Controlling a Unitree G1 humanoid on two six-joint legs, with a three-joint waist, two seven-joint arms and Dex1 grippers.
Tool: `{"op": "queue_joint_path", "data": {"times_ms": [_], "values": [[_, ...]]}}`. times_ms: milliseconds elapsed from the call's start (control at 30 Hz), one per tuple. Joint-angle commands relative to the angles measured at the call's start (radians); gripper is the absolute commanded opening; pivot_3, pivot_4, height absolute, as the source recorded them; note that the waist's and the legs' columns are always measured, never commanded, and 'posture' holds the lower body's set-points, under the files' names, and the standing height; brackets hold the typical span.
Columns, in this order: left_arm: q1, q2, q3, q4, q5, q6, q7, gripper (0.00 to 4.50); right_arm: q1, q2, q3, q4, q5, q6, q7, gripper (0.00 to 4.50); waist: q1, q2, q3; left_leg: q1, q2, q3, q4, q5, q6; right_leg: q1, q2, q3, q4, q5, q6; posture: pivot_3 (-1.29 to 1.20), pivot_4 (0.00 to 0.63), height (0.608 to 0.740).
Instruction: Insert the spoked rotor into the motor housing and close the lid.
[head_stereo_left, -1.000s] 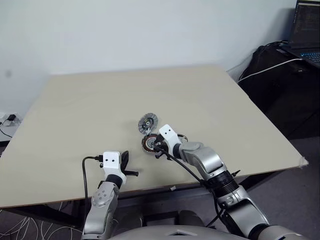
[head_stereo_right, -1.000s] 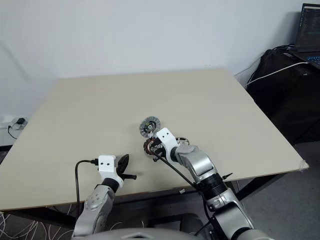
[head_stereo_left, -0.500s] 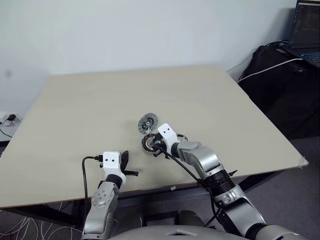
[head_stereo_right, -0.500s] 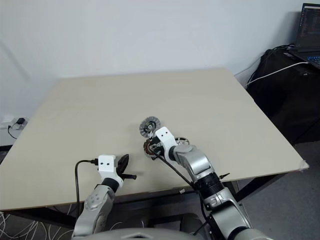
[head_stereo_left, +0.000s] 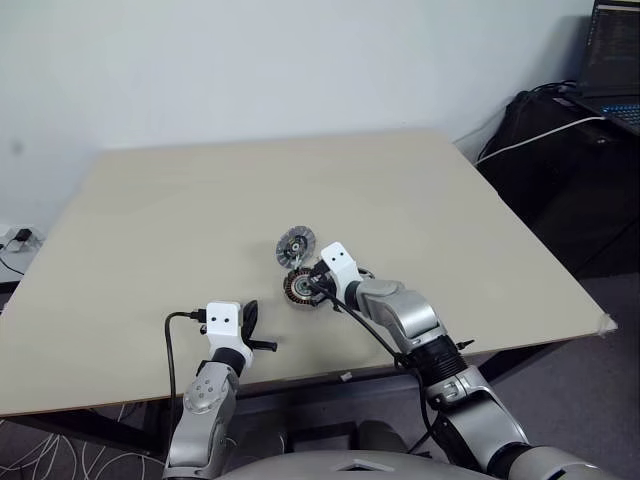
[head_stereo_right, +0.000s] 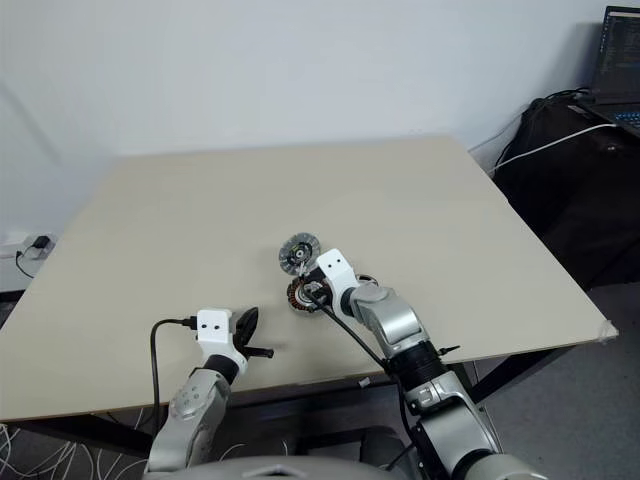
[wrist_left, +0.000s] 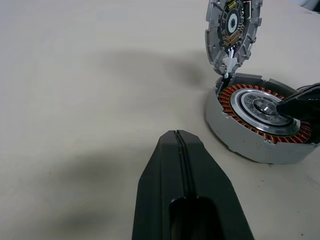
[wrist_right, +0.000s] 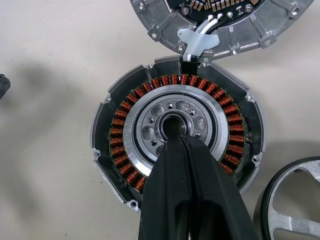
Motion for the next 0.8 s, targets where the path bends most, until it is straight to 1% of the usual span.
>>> {"op": "queue_joint_path", "data": {"times_ms": [33,167,400,800], "values": [[-0.01,-0.002,-0.006,-0.005,-0.003,-0.014,-0.001,0.0,0.009,-0.007,-0.014,-0.099,0.035,-0.009,0.047,0.03,0.001,0.0,0.0,0.0,0.0,0.0,0.0,0.0,0.0,0.0,0.0,0.0,0.0,0.0,0.0,0.0,0.0,0.74],[-0.011,-0.001,-0.006,-0.003,-0.005,-0.013,-0.004,0.0,0.019,0.006,-0.024,-0.127,0.035,-0.014,0.031,0.03,0.0,0.0,0.0,0.0,0.0,0.0,0.0,0.0,0.0,0.0,0.0,0.0,0.0,0.0,0.0,0.0,0.0,0.74],[-0.01,0.0,-0.007,-0.006,-0.006,-0.012,-0.004,0.0,0.003,0.045,-0.031,-0.068,0.001,-0.04,-0.045,0.03,0.0,0.0,0.0,0.0,0.0,0.0,0.0,0.0,0.0,0.0,0.0,0.0,0.0,0.0,0.0,0.0,0.0,0.74],[-0.007,-0.004,-0.002,-0.008,-0.008,-0.015,0.003,0.0,-0.022,0.083,-0.025,0.004,-0.013,-0.076,-0.06,0.03,-0.006,0.0,0.0,0.0,0.0,0.0,-0.001,0.0,0.0,0.0,0.0,0.0,0.0,0.0,0.0,0.0,0.0,0.74]]}}
